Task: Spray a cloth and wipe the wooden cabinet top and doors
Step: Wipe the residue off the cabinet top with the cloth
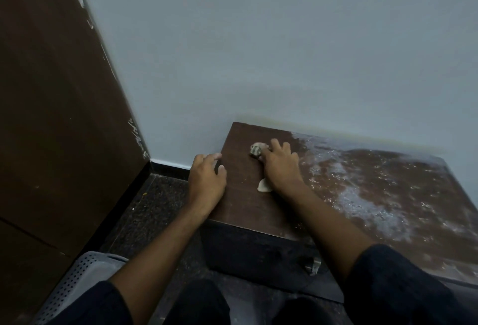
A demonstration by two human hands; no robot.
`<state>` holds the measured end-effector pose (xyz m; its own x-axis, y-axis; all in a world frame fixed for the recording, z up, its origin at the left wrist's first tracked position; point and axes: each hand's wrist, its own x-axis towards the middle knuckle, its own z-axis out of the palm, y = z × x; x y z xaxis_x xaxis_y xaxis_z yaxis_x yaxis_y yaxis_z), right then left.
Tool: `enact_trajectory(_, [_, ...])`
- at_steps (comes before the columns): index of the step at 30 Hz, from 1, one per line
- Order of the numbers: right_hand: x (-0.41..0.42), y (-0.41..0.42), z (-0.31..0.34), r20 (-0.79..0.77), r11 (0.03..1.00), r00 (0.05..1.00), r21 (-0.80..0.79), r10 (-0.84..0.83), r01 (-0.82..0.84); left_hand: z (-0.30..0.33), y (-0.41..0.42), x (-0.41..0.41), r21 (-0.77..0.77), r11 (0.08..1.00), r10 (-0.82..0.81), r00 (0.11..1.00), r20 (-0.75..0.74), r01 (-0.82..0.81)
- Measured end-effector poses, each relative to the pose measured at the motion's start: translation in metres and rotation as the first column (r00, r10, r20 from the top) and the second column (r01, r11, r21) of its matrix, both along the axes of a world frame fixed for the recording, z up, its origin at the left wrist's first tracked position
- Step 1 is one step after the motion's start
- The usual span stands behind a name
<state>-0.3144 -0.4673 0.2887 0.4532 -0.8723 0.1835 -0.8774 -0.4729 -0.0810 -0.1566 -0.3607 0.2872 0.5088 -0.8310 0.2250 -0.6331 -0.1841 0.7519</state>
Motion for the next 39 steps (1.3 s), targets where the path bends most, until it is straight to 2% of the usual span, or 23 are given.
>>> enact_trajectory(3, [-0.002,0.044,-0.006,0.08,0.995,0.992,-0.036,0.095,-0.093,-0.003,0.0,0.003,-0.013,0.999,0.034,0.997,-0.07,-0.035])
enact_trajectory(6, [-0.005,0.099,-0.008,0.077,0.982,0.981,-0.073,0.18,-0.175,-0.005,-0.001,-0.004,-0.024,0.999,0.023,0.997,-0.075,-0.025])
enact_trajectory(10, [-0.022,0.127,-0.013,0.048,0.959,0.958,-0.051,0.281,-0.279,-0.006,0.003,-0.019,-0.031,1.0,0.003,0.999,0.039,-0.002])
enact_trajectory(13, [-0.029,0.098,-0.006,0.041,0.983,0.983,-0.059,0.177,-0.175,-0.005,0.006,-0.022,-0.018,0.999,-0.048,0.991,0.123,0.051])
enact_trajectory(16, [-0.03,0.073,-0.001,0.056,0.999,0.998,-0.023,0.027,-0.026,-0.006,0.008,-0.021,-0.011,0.992,-0.119,0.982,0.149,0.122])
enact_trajectory(18, [-0.028,0.078,-0.003,0.083,0.999,0.996,-0.029,-0.018,0.02,-0.006,0.009,-0.021,-0.016,0.984,-0.17,0.97,0.171,0.175])
enact_trajectory(23, [-0.046,0.123,-0.013,0.074,0.993,0.992,-0.068,0.104,-0.099,-0.007,0.007,-0.023,-0.025,0.964,-0.251,0.94,0.23,0.264])
enact_trajectory(25, [-0.062,0.108,-0.008,0.046,0.996,0.999,-0.083,0.024,-0.02,-0.008,0.007,-0.026,-0.017,0.958,-0.273,0.929,0.251,0.286])
enact_trajectory(28, [-0.074,0.078,0.001,0.061,0.988,0.987,-0.022,-0.15,0.152,-0.006,0.007,-0.033,0.024,0.942,-0.325,0.895,0.304,0.334])
enact_trajectory(30, [-0.072,0.083,0.003,0.066,0.989,0.987,-0.006,-0.148,0.148,-0.005,0.007,-0.04,0.044,0.935,-0.347,0.881,0.322,0.352])
enact_trajectory(35, [-0.091,0.137,-0.015,0.082,0.998,0.996,-0.054,0.029,-0.024,-0.01,0.003,-0.053,0.013,0.927,-0.361,0.88,0.307,0.376])
enact_trajectory(37, [-0.105,0.121,-0.012,0.064,0.996,0.998,-0.089,0.003,0.003,-0.009,0.002,-0.055,0.018,0.918,-0.38,0.868,0.318,0.396])
enact_trajectory(39, [-0.112,0.095,-0.005,0.104,0.992,0.989,-0.051,-0.11,0.115,-0.007,0.002,-0.057,0.035,0.918,-0.384,0.863,0.328,0.396])
